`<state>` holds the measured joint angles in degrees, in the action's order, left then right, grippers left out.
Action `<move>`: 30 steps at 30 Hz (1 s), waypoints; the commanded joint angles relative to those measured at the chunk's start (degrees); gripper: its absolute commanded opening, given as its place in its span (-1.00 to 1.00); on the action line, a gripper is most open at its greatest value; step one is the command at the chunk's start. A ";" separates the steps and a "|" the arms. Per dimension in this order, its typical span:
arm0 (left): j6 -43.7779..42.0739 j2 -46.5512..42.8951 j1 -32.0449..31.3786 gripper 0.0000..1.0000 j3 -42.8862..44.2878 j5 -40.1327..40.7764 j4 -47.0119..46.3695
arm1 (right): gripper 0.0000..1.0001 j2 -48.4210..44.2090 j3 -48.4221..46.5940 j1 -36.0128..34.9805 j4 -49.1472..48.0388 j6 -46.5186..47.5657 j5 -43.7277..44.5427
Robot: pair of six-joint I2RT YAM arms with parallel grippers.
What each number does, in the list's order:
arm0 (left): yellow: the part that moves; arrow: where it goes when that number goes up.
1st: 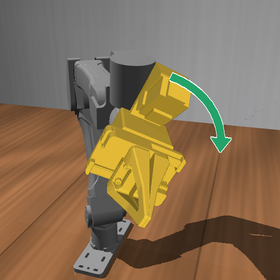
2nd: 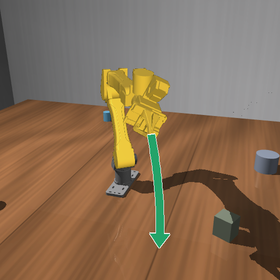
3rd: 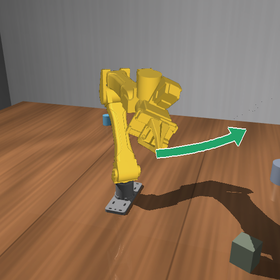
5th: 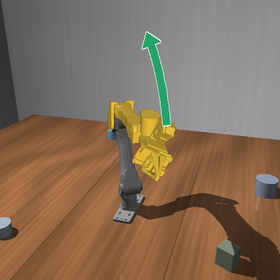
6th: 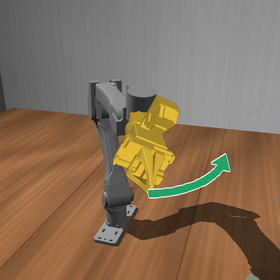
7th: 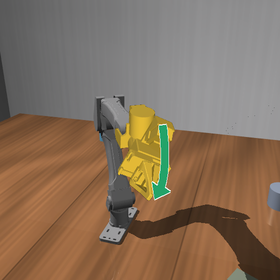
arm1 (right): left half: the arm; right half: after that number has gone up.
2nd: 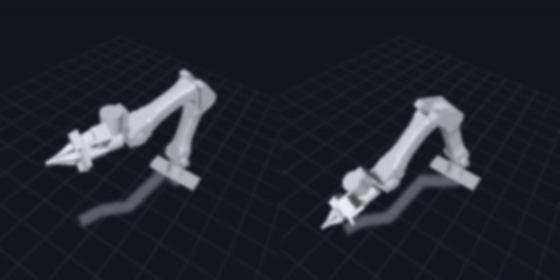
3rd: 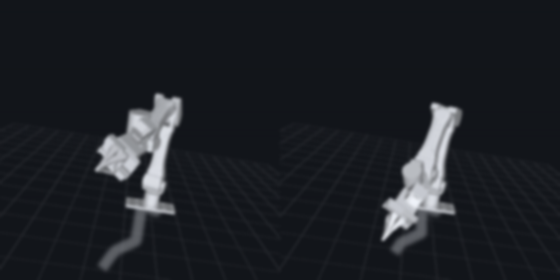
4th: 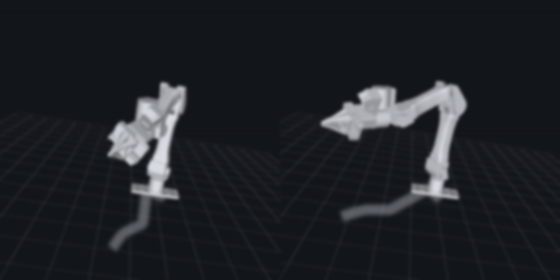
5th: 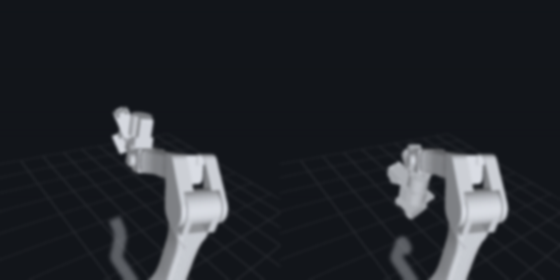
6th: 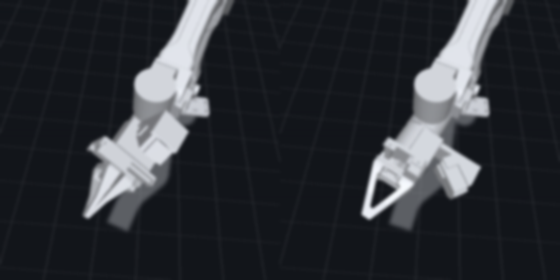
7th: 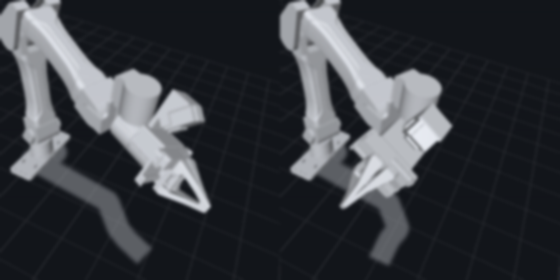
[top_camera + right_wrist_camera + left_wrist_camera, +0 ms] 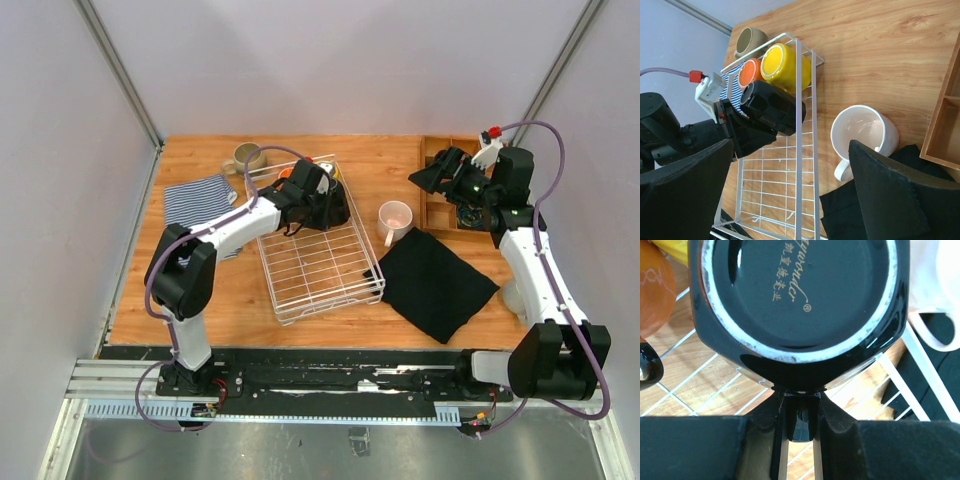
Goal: Load the cups into the dish rack
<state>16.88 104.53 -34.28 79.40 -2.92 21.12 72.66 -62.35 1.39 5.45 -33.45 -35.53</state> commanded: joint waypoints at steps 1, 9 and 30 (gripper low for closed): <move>-3.27 0.37 -1.42 -0.99 3.05 3.99 -2.40 | 0.97 -0.16 0.29 1.15 -1.48 -0.89 -1.57; -4.43 0.96 -2.56 -0.99 0.82 7.53 -2.03 | 0.97 0.18 0.34 1.34 -2.29 -1.48 -2.06; -2.83 3.48 -4.66 -0.89 -1.16 12.74 -6.25 | 0.97 0.10 1.26 1.42 -3.65 -2.76 -3.06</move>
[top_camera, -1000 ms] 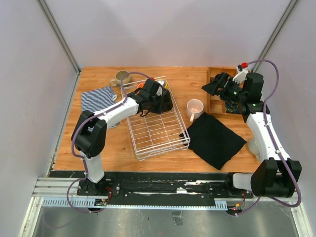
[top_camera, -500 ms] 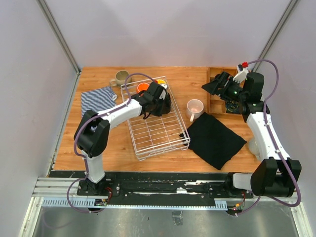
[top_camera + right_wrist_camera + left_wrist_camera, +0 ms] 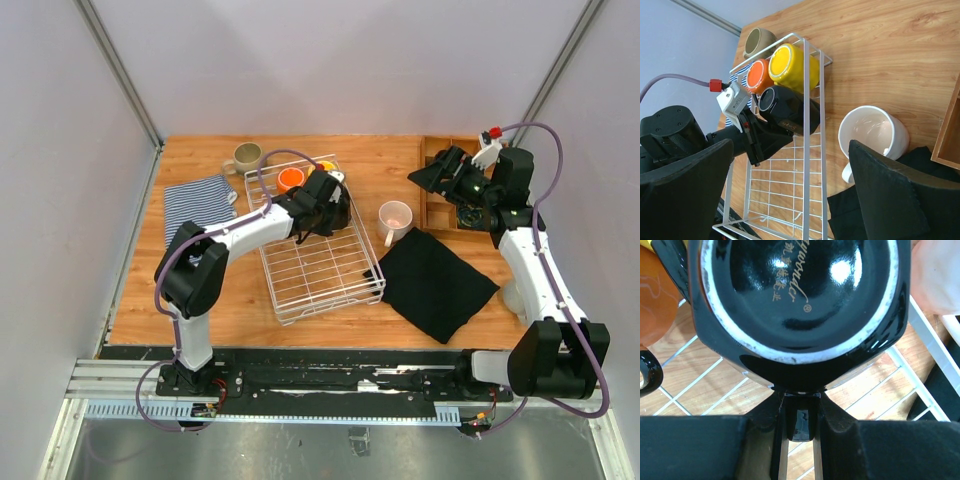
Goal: Load the cups into the dish rack
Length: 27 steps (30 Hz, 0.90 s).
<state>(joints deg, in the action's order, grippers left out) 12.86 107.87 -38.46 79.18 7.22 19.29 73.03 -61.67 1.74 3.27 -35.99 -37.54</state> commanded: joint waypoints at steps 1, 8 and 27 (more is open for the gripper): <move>1.57 -0.04 -0.52 -0.88 -1.39 3.15 -4.43 | 0.97 -0.27 0.52 1.07 -1.46 -0.32 -1.04; 2.93 -1.14 -0.48 -0.27 -3.40 3.35 -5.99 | 0.97 -0.09 0.59 1.08 -1.80 -0.42 -1.24; 7.48 -0.29 -0.48 -0.44 -2.78 3.99 -6.22 | 0.72 7.02 -6.76 1.07 22.09 5.05 8.83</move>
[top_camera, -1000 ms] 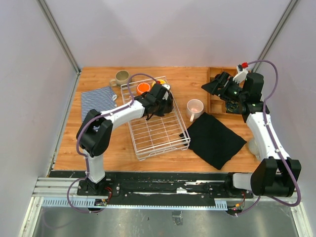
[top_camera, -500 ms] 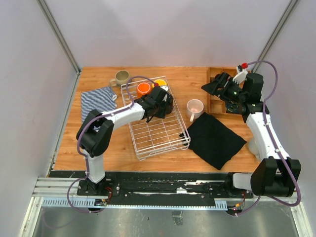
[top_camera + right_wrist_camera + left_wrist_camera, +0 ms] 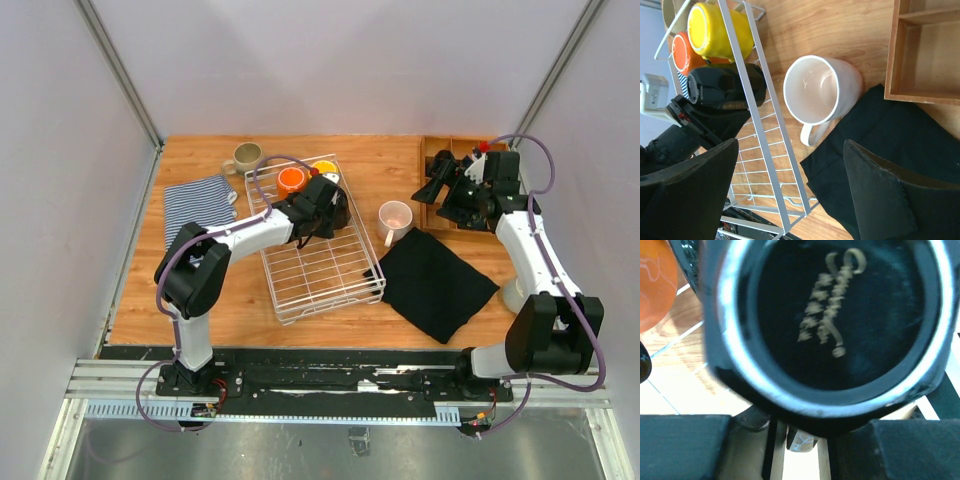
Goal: Load the cups into the dish rack
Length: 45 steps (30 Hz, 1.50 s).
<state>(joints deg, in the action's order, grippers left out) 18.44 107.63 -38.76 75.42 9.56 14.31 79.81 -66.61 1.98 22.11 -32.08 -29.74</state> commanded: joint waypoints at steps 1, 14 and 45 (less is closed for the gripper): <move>2.06 -0.06 -0.17 -0.46 1.04 1.73 -1.19 | 0.72 0.34 -1.82 0.83 3.21 1.18 0.97; 2.16 -0.23 -0.24 0.13 0.74 0.62 -0.12 | 0.74 1.07 -1.84 0.83 3.15 1.07 -0.56; -1.13 -9.61 -0.47 0.66 0.01 6.28 0.51 | 0.28 2.23 2.44 -0.20 6.59 -10.29 14.98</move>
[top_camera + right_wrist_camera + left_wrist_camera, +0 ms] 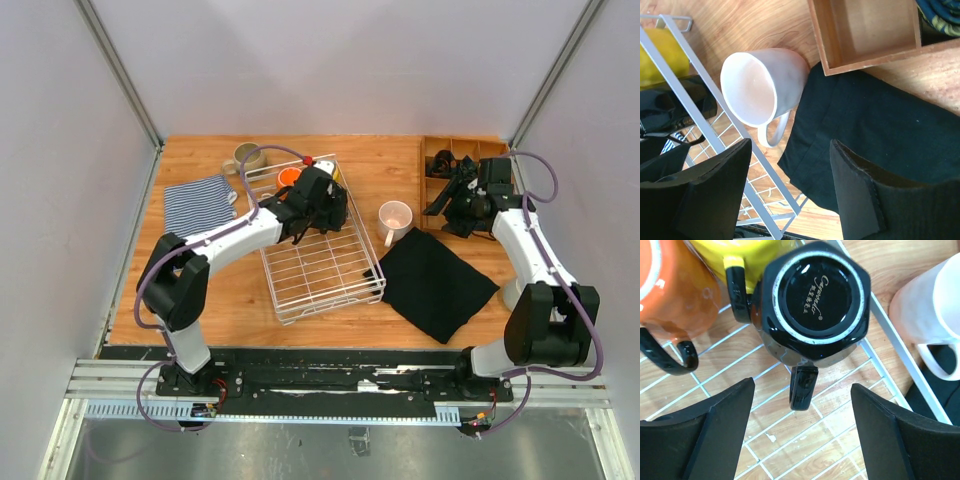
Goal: Load the cups into the dish rack
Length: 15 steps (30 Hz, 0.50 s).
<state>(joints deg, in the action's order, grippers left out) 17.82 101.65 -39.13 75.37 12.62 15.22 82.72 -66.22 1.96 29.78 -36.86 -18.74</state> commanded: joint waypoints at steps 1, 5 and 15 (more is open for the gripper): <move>-0.28 -4.70 0.25 0.67 -0.07 3.43 -0.37 | 0.28 -0.38 2.19 -0.24 -1.39 -6.00 3.59; 1.98 -7.54 3.01 0.64 -1.42 2.17 -1.31 | 0.32 0.39 1.64 -0.71 -1.54 -6.28 2.18; 5.15 -8.85 5.93 -0.25 -1.38 -0.81 -3.43 | 0.37 -0.14 3.30 -1.08 -2.77 -5.95 0.34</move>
<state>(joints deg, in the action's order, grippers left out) 21.50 94.54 -32.91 74.43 12.60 14.48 82.87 -63.88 1.37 27.55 -42.24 -17.93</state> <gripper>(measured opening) 0.433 0.681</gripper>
